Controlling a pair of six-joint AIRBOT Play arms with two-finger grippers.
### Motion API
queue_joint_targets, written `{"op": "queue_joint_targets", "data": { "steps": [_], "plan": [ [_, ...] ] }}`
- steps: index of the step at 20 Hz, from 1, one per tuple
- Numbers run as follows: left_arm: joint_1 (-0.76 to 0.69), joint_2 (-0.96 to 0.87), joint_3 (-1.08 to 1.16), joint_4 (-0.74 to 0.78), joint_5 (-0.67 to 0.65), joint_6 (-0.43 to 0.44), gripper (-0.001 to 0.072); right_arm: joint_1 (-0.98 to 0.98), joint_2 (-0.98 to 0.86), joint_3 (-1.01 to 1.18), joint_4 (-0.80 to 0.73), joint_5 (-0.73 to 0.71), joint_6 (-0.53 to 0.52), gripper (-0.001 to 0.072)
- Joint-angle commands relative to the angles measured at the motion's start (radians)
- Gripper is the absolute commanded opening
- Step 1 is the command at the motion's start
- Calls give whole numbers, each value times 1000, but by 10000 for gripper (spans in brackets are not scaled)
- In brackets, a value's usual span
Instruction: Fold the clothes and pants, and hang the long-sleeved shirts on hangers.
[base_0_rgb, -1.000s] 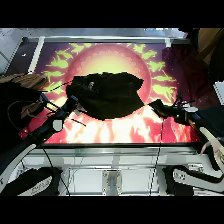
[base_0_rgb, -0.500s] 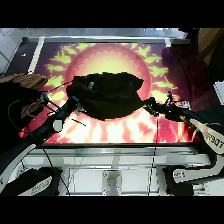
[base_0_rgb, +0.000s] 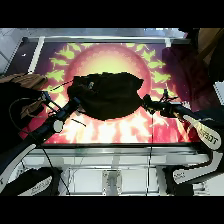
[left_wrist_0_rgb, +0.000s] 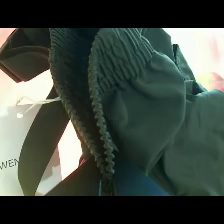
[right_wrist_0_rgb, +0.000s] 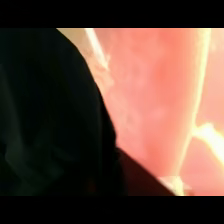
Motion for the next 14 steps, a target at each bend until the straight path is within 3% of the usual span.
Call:
{"op": "queue_joint_targets", "data": {
  "steps": [1, 4, 5, 7, 9, 11, 14],
  "plan": [
    [1, 5, 0, 37, -10, 1, 22, 31, -8, 69, 4, 17, -2, 10],
    [43, 93, 12, 174, -37, 1, 21, -34, 77, 152, -22, 193, -57, 8],
    [74, 155, 38, 211, -103, 1, 21, -63, 130, 185, -56, 267, -56, 8],
    [129, 297, 143, 362, -357, 29, 20, -119, 283, 264, -150, 423, -40, 8],
    [148, 444, 295, 468, -595, 109, 20, -145, 459, 353, -248, 537, 42, 8],
    [150, 566, 471, 484, -716, 220, 20, -138, 622, 460, -311, 581, 114, 8],
    [149, 615, 755, 482, -975, 295, 20, -106, 785, 656, -339, 583, 212, 6]
  ]
}}
